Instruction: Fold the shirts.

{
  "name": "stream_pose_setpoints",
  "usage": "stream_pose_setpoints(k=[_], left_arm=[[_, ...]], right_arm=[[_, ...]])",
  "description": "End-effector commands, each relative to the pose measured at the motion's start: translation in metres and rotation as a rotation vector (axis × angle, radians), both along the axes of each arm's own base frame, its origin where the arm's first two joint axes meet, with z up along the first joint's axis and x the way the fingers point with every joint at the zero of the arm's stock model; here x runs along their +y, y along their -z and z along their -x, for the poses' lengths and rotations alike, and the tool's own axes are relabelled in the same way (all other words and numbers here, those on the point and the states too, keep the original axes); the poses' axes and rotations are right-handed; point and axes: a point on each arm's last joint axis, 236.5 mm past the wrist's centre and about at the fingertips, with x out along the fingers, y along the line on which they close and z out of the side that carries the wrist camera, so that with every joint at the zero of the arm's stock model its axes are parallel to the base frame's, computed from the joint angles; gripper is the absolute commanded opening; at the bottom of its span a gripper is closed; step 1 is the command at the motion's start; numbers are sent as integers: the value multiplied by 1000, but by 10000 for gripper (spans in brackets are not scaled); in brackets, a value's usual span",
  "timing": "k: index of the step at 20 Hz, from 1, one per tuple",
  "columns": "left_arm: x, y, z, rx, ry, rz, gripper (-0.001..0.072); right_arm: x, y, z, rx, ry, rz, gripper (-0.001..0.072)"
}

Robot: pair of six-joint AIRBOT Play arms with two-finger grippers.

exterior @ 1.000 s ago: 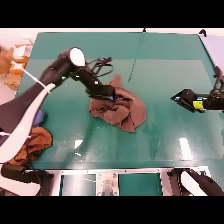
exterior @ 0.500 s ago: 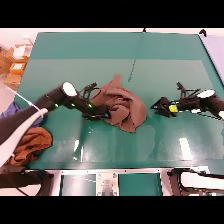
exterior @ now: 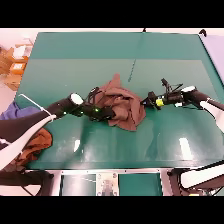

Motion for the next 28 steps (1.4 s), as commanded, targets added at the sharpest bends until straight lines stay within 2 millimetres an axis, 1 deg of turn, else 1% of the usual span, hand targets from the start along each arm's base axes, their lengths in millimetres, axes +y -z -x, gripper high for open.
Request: stream_pose_setpoints(k=[1, 3, 4, 5, 6, 8, 9, 10, 11, 12, 13, 14, 15, 16, 17, 18, 19, 20, 21, 22, 23, 24, 25, 26, 27, 28], left_arm=[[65, 0, 30, 108, 110, -166, 20], [125, -7, 37, 118, 121, -349, 20], [147, -13, 38, 114, 119, -400, 20], [161, -21, 37, 110, 107, -418, 20], [166, -27, 35, 102, 87, -411, 20], [170, -32, 30, 73, 86, -417, 20], [170, -38, 25, 51, 100, -415, 19], [167, -48, 17, 23, 100, -409, 19], [164, -64, 5, -20, 102, -401, 20], [160, -89, -10, -75, 99, -386, 20], [154, -119, -24, -140, 97, -365, 20], [147, -158, -40, -230, 91, -338, 20], [137, -210, -55, -355, 71, -290, 20], [131, -269, -65, -500, 51, -245, 20], [126, -327, -67, -634, 36, -201, 20], [122, -390, -59, -778, 24, -153, 20], [121, -442, -44, -902, 15, -112, 19], [120, -485, -26, -1011, 13, -69, 20], [119, -522, -3, -1106, 11, -21, 20], [119, -546, 19, -1173, 5, 23, 20], [120, -559, 36, -1212, -4, 50, 20], [124, -567, 49, -1244, -18, 59, 20], [130, -572, 58, -1275, -34, 46, 20], [140, -571, 59, -1291, -65, 11, 20], [150, -565, 55, -1289, -96, -36, 20], [160, -549, 42, -1242, -126, -97, 20]], right_arm=[[-33, -31, -32, -81, 37, -15, 14], [-75, -44, -44, -93, 130, -21, 14], [-92, -48, -44, -96, 168, -21, 13], [-105, -53, -43, -98, 189, -27, 14], [-112, -57, -40, -101, 197, -31, 14], [-123, -71, -39, -129, 216, -27, 13], [-126, -87, -41, -161, 231, -37, 13], [-125, -110, -43, -206, 246, -70, 13], [-120, -145, -45, -293, 244, -121, 13], [-114, -183, -45, -386, 241, -169, 13], [-108, -228, -42, -495, 233, -205, 13], [-103, -272, -36, -605, 222, -218, 14], [-96, -320, -25, -731, 200, -211, 14], [-89, -367, -11, -857, 177, -189, 14], [-81, -416, 7, -989, 156, -148, 14], [-74, -458, 25, -1107, 148, -95, 14], [-69, -501, 46, -1231, 152, -31, 14], [-62, -536, 68, -1336, 158, 21, 14], [-57, -570, 91, -1440, 172, 81, 14], [-52, -593, 112, -1520, 183, 143, 14], [-47, -611, 132, -1587, 196, 222, 15], [-45, -620, 146, -1629, 205, 312, 16], [-43, -622, 154, -1643, 207, 390, 16], [-45, -617, 157, -1634, 208, 455, 16], [-48, -606, 155, -1598, 199, 499, 16], [-51, -591, 150, -1546, 187, 503, 16]])
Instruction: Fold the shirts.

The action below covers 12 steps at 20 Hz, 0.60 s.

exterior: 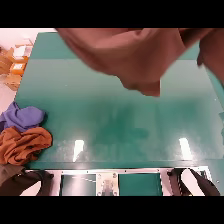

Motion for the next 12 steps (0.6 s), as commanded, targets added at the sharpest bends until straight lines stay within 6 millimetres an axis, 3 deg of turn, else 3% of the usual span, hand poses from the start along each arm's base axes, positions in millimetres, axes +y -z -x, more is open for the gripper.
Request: stream_pose_setpoints(k=[1, 3, 5, 7, 10, 12], left_arm=[[32, 17, -8, 20, -145, -63, 20], [40, 68, -36, 158, -191, -136, 20], [38, 132, -70, 308, -198, -210, 20], [30, 208, -104, 474, -168, -294, 20], [18, 341, -154, 710, -93, -419, 20], [4, 432, -178, 861, -32, -450, 20]], right_arm=[[-5, 23, 5, 64, 84, 81, 16], [-9, 68, -18, 190, 42, 36, 16], [-8, 129, -45, 320, -18, -5, 16], [-10, 210, -74, 477, -22, -57, 16], [-11, 359, -105, 739, 26, -132, 17], [-11, 458, -114, 909, 100, -172, 17]])
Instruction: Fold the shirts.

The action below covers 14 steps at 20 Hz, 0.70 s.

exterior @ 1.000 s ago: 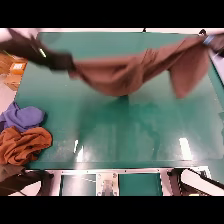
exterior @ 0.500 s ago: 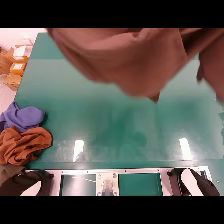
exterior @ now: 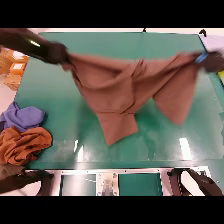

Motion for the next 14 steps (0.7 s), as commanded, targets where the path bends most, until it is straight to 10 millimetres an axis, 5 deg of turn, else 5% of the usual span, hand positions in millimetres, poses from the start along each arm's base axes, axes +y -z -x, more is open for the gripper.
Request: stream_pose_setpoints(k=[1, 2, 4, 5, 7, 8, 9, 12, 14], left_arm=[[-14, 158, -32, 265, 56, -47, 20], [-16, 189, -41, 303, 49, -53, 20], [-19, 221, -66, 313, 37, -53, 20], [-18, 224, -82, 290, 12, -43, 21], [-8, 207, -114, 216, -74, -10, 23], [3, 190, -126, 189, -117, 10, 243], [18, 173, -133, 182, -159, 27, 579], [54, 140, -112, 291, -193, 106, 628], [67, 135, -83, 414, -194, 187, 628]], right_arm=[[2, 172, -7, 293, 103, 19, 16], [2, 205, -10, 361, 119, 25, 16], [-3, 239, -24, 443, 129, 20, 17], [-5, 245, -35, 457, 129, 17, 34], [-18, 239, -57, 444, 144, 6, 242], [-27, 225, -67, 421, 151, -7, 301], [-37, 208, -73, 400, 144, -28, 303], [-83, 173, -61, 424, 145, -134, 343], [-121, 180, -36, 488, 195, -176, 367]])
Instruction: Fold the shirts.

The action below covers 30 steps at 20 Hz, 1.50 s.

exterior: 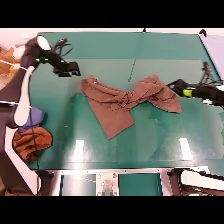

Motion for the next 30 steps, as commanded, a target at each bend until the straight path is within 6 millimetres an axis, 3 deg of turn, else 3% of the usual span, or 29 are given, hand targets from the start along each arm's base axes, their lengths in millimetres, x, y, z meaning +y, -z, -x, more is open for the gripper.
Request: stream_pose_setpoints(k=[1, 2, 4, 8, 11, 15, 17, 18, 19, 20, 21, 23, 24, 26, 28, 30], left_arm=[[20, -14, 47, 200, -29, 155, 628], [21, -5, 67, 282, -22, 167, 627], [17, 17, 110, 436, 3, 161, 627], [-30, 75, 158, 515, 18, 155, 626], [-79, 115, 166, 448, 21, 143, 617], [-117, 127, 144, 289, 21, 124, 610], [-123, 126, 142, 273, 23, 130, 306], [-126, 124, 143, 283, 20, 147, 71], [-129, 120, 146, 296, 22, 169, 21], [-129, 116, 149, 311, 33, 183, 21], [-129, 110, 152, 321, 62, 190, 20], [-130, 86, 151, 321, 120, 207, 20], [-130, 67, 147, 304, 144, 217, 20], [-128, 7, 126, 203, 184, 252, 20], [-125, -81, 102, 29, 217, 310, 21], [-119, -190, 85, -220, 236, 371, 20]], right_arm=[[-56, 7, 43, 125, 62, -80, 429], [-75, 21, 61, 185, 107, -75, 482], [-104, 43, 86, 267, 207, -77, 506], [-115, 63, 101, 302, 281, -97, 501], [-108, 80, 105, 341, 272, -124, 500], [-81, 100, 99, 388, 204, -135, 500], [-68, 108, 91, 394, 177, -121, 490], [-63, 110, 85, 387, 174, -121, 490], [-59, 110, 78, 375, 179, -123, 488], [-56, 109, 72, 363, 186, -129, 433], [-52, 108, 66, 353, 186, -138, 334], [-44, 102, 59, 333, 151, -131, 26], [-40, 96, 55, 322, 130, -134, 16], [-39, 64, 43, 268, 79, -134, 14], [-40, -3, 19, 129, 34, -128, 14], [-42, -108, -2, -81, 20, -117, 14]])
